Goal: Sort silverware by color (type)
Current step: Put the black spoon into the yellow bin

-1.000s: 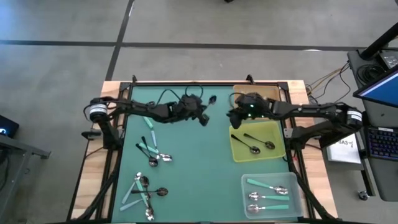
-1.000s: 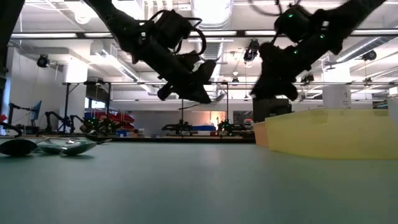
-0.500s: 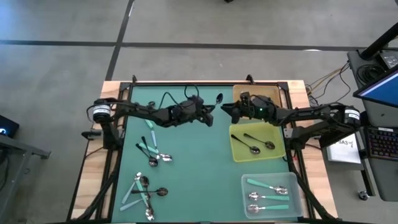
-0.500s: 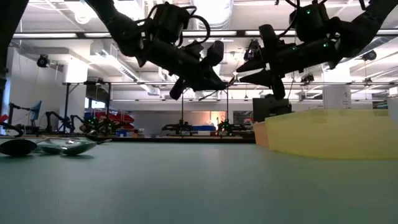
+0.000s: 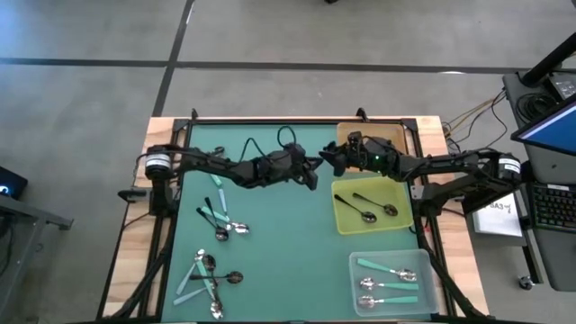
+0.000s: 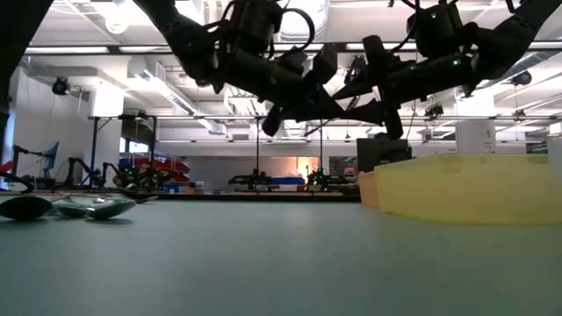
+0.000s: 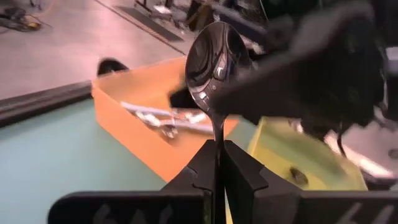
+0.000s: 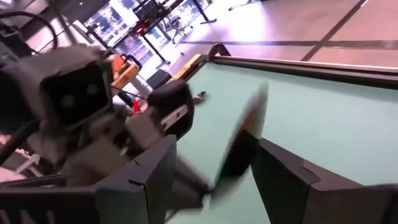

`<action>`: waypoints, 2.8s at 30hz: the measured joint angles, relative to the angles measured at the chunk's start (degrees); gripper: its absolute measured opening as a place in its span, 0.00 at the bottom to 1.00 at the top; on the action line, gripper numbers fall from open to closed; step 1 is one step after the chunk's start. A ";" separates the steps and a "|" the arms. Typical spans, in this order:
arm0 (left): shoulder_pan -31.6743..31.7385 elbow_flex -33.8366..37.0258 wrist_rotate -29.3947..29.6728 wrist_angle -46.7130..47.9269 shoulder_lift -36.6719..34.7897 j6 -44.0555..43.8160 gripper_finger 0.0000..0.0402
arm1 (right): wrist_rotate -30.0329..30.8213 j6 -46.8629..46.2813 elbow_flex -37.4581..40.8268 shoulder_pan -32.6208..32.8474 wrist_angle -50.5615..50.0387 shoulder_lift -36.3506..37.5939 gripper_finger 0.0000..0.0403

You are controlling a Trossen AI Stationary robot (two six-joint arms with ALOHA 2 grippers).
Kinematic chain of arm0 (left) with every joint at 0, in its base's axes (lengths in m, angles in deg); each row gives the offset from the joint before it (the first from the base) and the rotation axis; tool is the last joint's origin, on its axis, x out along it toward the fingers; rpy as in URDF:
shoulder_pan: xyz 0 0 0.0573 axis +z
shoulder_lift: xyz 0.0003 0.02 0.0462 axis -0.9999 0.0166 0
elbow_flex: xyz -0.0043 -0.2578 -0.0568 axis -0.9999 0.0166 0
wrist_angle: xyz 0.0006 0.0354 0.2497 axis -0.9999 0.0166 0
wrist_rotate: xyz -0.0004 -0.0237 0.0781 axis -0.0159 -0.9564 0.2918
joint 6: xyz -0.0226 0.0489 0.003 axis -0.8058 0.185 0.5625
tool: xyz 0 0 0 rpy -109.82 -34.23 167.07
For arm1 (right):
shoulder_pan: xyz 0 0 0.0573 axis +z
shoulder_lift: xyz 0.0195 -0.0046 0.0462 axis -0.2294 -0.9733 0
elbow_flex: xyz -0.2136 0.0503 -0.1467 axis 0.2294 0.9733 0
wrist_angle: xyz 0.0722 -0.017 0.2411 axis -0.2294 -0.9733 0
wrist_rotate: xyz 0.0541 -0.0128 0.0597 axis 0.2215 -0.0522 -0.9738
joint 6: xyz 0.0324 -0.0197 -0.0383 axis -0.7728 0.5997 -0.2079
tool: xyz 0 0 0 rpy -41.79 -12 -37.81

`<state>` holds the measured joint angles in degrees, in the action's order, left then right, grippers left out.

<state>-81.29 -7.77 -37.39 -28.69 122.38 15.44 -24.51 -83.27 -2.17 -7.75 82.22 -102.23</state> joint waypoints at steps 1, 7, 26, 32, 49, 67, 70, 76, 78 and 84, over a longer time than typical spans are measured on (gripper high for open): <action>-0.11 -0.49 -0.05 0.11 0.36 0.17 0.00 | 0.50 0.00 -0.01 0.00 0.04 0.00 0.46; -0.49 -0.86 0.71 0.15 0.81 0.23 0.00 | 5.24 -0.02 -0.02 -0.03 -1.98 0.04 0.34; -0.45 -4.46 -11.82 8.16 0.55 0.55 0.13 | 1.24 5.83 -4.85 -4.91 -24.47 6.54 0.02; -1.11 -2.69 -17.11 14.95 -1.73 2.60 0.14 | -12.45 9.03 -13.72 -3.94 -49.35 13.72 0.02; -2.70 1.42 -4.36 45.68 -6.74 -3.14 0.14 | -0.60 23.35 -19.09 3.28 -95.76 20.08 0.02; -10.09 5.95 2.47 91.72 -24.86 -26.50 0.14 | -0.94 25.09 -16.26 3.52 -94.03 16.28 0.30; -15.23 10.66 1.98 91.84 -28.76 -36.87 0.14 | -0.93 25.09 -16.26 3.52 -93.68 16.28 0.33; -26.40 20.38 1.78 91.56 -33.81 -63.47 0.14 | -0.93 25.65 -16.26 3.52 -91.52 16.23 0.37; -29.48 22.91 0.86 91.62 -34.25 -72.14 0.14 | -0.93 25.66 -16.26 3.52 -90.24 16.22 0.38; -33.88 26.58 0.94 90.90 -33.31 -85.79 0.14 | -0.93 26.34 -16.26 3.52 -89.47 16.22 0.37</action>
<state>-115.17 18.81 -36.46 62.21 89.07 -70.35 -25.43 -56.93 -18.43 -4.24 -7.25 -86.01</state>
